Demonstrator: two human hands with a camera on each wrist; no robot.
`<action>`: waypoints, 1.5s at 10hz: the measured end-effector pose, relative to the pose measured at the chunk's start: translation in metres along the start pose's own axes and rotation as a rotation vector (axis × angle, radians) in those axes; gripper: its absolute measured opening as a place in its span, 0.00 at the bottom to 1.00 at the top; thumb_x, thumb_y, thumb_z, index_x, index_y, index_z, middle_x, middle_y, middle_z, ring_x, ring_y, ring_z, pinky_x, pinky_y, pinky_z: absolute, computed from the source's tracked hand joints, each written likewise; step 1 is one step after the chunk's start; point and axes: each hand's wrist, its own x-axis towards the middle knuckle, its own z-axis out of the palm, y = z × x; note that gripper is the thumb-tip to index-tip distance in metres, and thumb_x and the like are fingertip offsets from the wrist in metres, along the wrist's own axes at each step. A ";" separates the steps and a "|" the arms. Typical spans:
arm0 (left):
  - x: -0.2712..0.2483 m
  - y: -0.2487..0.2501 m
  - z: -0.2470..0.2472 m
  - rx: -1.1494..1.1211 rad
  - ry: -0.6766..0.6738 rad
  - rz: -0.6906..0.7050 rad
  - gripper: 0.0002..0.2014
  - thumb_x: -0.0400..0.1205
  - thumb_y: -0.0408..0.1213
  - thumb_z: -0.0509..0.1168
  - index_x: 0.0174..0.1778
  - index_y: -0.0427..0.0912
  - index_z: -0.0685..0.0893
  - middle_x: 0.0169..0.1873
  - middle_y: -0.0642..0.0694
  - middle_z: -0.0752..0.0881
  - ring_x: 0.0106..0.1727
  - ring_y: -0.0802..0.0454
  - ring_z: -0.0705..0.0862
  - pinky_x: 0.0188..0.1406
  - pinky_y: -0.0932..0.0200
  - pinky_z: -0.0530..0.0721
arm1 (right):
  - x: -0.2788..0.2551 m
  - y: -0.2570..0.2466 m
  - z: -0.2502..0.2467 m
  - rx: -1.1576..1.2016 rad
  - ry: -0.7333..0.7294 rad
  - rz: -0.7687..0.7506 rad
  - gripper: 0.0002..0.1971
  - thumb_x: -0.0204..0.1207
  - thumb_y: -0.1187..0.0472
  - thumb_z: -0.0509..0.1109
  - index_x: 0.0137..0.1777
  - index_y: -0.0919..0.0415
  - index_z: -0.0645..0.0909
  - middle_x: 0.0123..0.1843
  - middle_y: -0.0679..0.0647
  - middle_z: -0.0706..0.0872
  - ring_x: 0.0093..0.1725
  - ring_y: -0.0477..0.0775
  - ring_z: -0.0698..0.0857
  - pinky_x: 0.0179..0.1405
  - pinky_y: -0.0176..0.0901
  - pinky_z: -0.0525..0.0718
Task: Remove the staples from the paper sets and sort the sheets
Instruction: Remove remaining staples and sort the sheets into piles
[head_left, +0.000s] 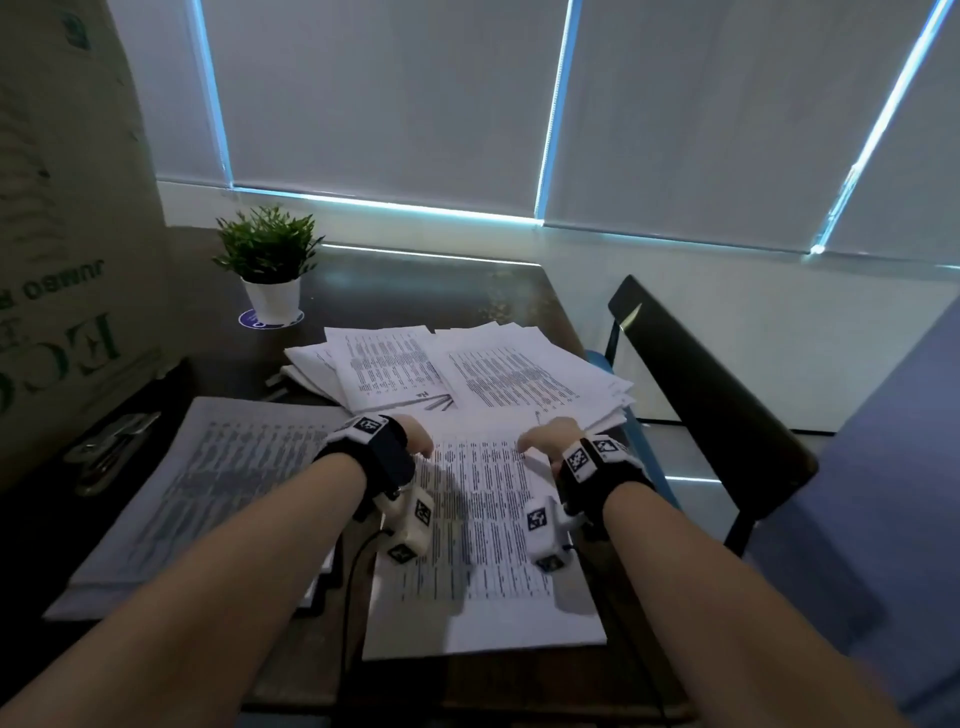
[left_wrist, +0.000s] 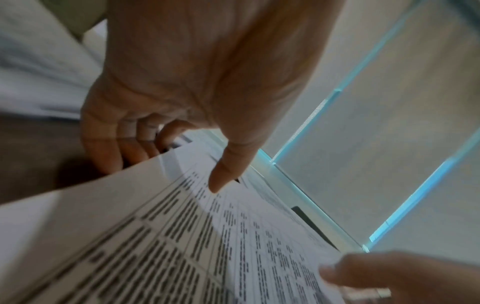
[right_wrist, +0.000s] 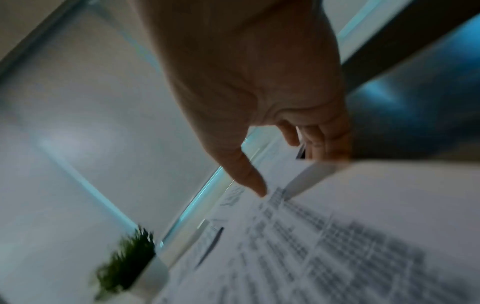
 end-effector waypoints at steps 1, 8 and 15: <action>-0.007 -0.002 0.009 -0.052 -0.006 -0.012 0.20 0.87 0.39 0.58 0.74 0.34 0.74 0.75 0.39 0.73 0.75 0.44 0.72 0.68 0.58 0.70 | -0.015 0.006 -0.003 0.117 -0.035 -0.076 0.24 0.76 0.63 0.73 0.71 0.70 0.79 0.71 0.64 0.81 0.54 0.54 0.78 0.50 0.40 0.77; -0.119 0.030 -0.016 -0.986 0.877 0.379 0.08 0.82 0.29 0.55 0.55 0.37 0.76 0.47 0.38 0.82 0.47 0.43 0.80 0.43 0.58 0.73 | -0.146 -0.003 -0.064 0.854 0.325 -0.584 0.13 0.77 0.68 0.70 0.61 0.64 0.81 0.53 0.60 0.88 0.54 0.61 0.87 0.56 0.53 0.86; 0.024 0.070 0.006 -0.727 0.131 0.102 0.05 0.82 0.30 0.63 0.51 0.33 0.78 0.39 0.42 0.78 0.37 0.45 0.74 0.40 0.51 0.73 | 0.000 0.013 -0.086 0.341 0.094 -0.154 0.25 0.80 0.57 0.68 0.74 0.68 0.76 0.56 0.55 0.74 0.54 0.51 0.73 0.54 0.44 0.75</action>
